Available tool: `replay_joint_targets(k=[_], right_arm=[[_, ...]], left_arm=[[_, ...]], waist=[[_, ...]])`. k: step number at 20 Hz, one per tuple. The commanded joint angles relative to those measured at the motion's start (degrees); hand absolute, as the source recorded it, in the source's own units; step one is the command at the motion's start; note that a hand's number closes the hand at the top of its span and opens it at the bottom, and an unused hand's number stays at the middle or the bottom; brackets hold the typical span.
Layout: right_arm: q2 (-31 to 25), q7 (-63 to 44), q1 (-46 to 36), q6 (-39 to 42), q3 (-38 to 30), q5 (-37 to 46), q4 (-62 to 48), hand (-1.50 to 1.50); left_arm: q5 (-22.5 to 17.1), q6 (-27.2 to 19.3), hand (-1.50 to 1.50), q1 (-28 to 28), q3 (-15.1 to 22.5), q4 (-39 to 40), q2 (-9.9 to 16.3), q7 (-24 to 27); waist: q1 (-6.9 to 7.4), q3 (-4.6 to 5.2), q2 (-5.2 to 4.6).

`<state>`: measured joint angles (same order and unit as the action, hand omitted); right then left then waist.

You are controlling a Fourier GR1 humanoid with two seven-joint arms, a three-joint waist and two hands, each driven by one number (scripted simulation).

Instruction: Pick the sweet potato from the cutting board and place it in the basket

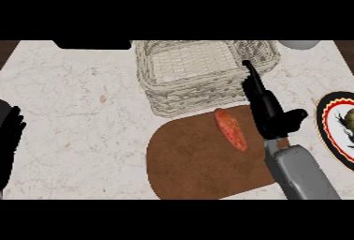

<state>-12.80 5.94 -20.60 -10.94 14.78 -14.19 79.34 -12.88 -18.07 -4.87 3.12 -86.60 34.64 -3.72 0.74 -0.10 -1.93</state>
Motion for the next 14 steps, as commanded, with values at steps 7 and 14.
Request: replay_joint_targets(k=[7, 14], right_arm=[[3.8, -0.9, -15.8, 33.5, 13.3, -11.3, 6.0, 1.50], [0.3, -3.3, -10.9, 38.3, 19.3, -8.1, 13.3, -1.50]], left_arm=[[-3.6, 7.4, 0.00, -1.1, 11.4, 3.7, -9.2, -6.1], [-5.8, 6.8, 0.00, -2.5, 10.0, 6.2, -10.8, -8.3]], waist=[[4.52, 0.14, 0.65], [-1.86, 0.12, 2.15]])
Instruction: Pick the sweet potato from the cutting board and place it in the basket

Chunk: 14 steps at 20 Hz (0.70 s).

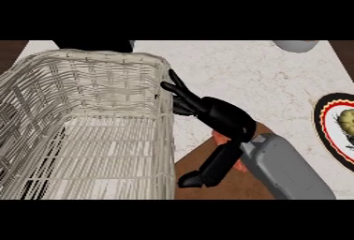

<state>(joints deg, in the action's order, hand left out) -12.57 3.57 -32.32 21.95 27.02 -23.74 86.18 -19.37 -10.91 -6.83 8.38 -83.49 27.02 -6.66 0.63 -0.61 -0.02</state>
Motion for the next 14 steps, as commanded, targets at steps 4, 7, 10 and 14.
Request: replay_joint_targets(k=[4, 7, 10, 14], right_arm=[[-9.3, -2.9, -6.1, 2.1, 2.5, 12.9, 8.1, -1.50], [-15.5, -5.6, -13.4, 2.2, -1.8, 17.8, 9.4, -1.50], [-21.3, -6.5, -19.3, 8.1, -4.7, 18.2, 7.9, -1.50], [-27.2, -5.7, -28.0, 16.9, -9.4, 16.0, 1.9, -1.50]], left_arm=[[0.0, 1.3, 0.00, -2.5, 3.7, 2.4, -2.4, -3.8], [1.6, -0.3, 0.00, -1.6, 4.9, 2.5, -3.4, -4.8], [1.7, -0.3, 0.00, 0.2, 4.4, 3.8, -3.9, -4.8], [2.2, 0.8, 0.00, -0.8, 4.7, 4.7, -4.5, -3.1]], waist=[[-1.50, 0.69, 0.51], [-1.92, 0.71, 0.52], [-1.37, 0.72, 0.07], [0.08, 0.77, -0.29]])
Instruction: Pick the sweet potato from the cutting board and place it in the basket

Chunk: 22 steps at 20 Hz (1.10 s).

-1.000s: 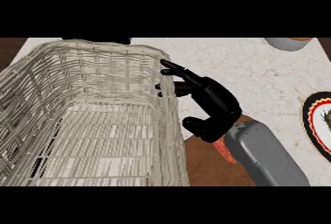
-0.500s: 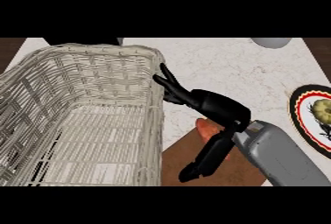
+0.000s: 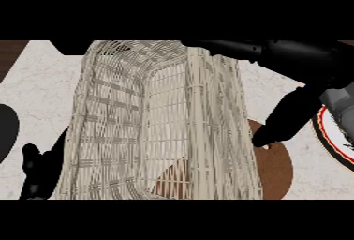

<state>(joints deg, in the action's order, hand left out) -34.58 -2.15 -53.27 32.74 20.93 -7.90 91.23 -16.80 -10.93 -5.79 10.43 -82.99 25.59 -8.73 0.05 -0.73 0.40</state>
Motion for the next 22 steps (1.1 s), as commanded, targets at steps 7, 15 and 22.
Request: replay_joint_targets(k=[7, 15, 22], right_arm=[[-13.7, 3.0, -15.4, 26.5, -0.3, 0.7, -10.2, -1.50], [-15.4, 10.3, -16.2, 30.4, 2.8, 8.7, -11.8, -1.50], [-13.1, 13.4, -13.0, 26.7, 4.3, 11.1, -12.4, -1.50]], left_arm=[[-0.2, 1.8, 0.00, 1.0, 2.1, 3.0, -2.0, -4.4], [1.5, 0.7, 0.00, -1.4, 3.2, 3.2, -4.8, -2.8], [1.6, 2.1, 0.00, 0.9, 1.6, 5.5, -4.7, -3.2]], waist=[[1.38, 0.89, -1.01], [1.72, 0.75, -1.07], [0.90, 0.77, -1.00]])
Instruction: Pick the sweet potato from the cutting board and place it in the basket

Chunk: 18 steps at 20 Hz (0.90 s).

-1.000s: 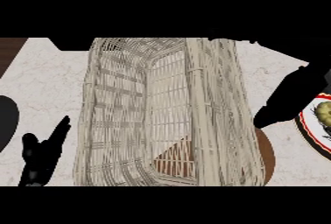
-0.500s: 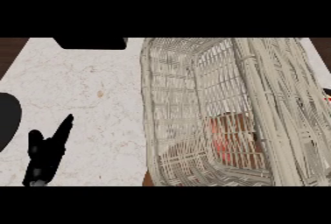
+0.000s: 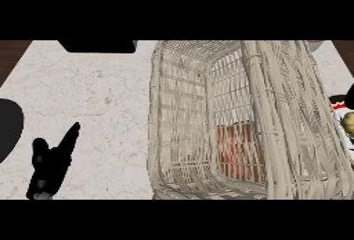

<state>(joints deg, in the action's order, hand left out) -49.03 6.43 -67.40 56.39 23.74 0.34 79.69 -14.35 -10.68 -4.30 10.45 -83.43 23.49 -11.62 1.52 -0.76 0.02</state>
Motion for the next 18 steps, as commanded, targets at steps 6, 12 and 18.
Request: replay_joint_targets(k=[6, 12, 18], right_arm=[[3.8, 8.2, 6.5, -0.7, 3.1, 5.9, -0.2, -1.50], [7.0, 8.4, 11.0, -6.3, 4.6, 9.5, 1.4, -1.50], [8.3, 9.7, 12.7, -9.7, 8.6, 16.9, 0.9, -1.50]], left_arm=[[-0.3, 1.6, 0.00, -0.7, 0.7, 4.0, -2.6, -1.0], [-0.9, 2.8, 0.00, -1.3, -0.3, 3.6, -2.0, -2.3], [-0.2, 2.8, 0.00, -2.1, -0.4, 3.4, -2.4, -1.7]], waist=[[-0.68, 0.75, -0.50], [-0.89, 0.75, -0.42], [-0.44, 0.78, -0.60]])
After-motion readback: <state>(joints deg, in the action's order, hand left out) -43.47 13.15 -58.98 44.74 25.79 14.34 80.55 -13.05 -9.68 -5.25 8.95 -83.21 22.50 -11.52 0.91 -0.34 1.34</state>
